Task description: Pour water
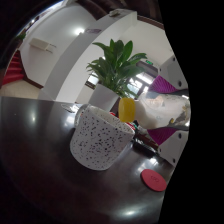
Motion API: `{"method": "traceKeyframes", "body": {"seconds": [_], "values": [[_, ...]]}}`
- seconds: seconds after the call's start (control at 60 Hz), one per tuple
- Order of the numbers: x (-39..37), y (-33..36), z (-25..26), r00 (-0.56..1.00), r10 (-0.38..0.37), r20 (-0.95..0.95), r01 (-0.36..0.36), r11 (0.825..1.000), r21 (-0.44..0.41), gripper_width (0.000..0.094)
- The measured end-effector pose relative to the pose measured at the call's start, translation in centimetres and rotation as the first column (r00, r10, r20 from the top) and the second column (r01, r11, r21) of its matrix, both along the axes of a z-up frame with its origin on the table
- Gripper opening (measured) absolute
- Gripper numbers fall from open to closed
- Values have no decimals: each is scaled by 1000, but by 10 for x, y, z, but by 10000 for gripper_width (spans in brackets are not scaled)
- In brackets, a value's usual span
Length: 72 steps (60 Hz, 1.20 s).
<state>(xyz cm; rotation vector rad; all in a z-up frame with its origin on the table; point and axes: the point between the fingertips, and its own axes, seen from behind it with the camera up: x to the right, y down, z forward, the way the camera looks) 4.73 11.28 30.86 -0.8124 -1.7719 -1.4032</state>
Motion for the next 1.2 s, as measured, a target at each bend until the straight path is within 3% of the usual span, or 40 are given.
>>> {"method": "traceKeyframes", "body": {"seconds": [0.117,0.233,0.333,0.45,0.55,0.667,0.75,0.883,1.033,1.1,1.2], "values": [[38,19,14,1000,26,15,-26,999,26,415],[62,23,30,986,13,-167,-16,1000,-16,415],[90,34,58,906,-48,-421,10,996,-92,413],[136,47,82,693,-168,-701,42,980,-193,420],[179,58,90,437,-297,-849,18,947,-321,431],[197,64,65,98,-454,-886,-70,885,-461,431],[199,67,53,-94,-523,-847,-157,848,-506,432],[198,71,36,-280,-586,-761,-266,808,-525,432],[199,78,16,-307,-583,-752,-262,812,-522,440],[197,83,22,-320,-550,-771,-265,834,-484,434],[204,78,21,-314,-536,-783,-257,842,-474,431]]}}
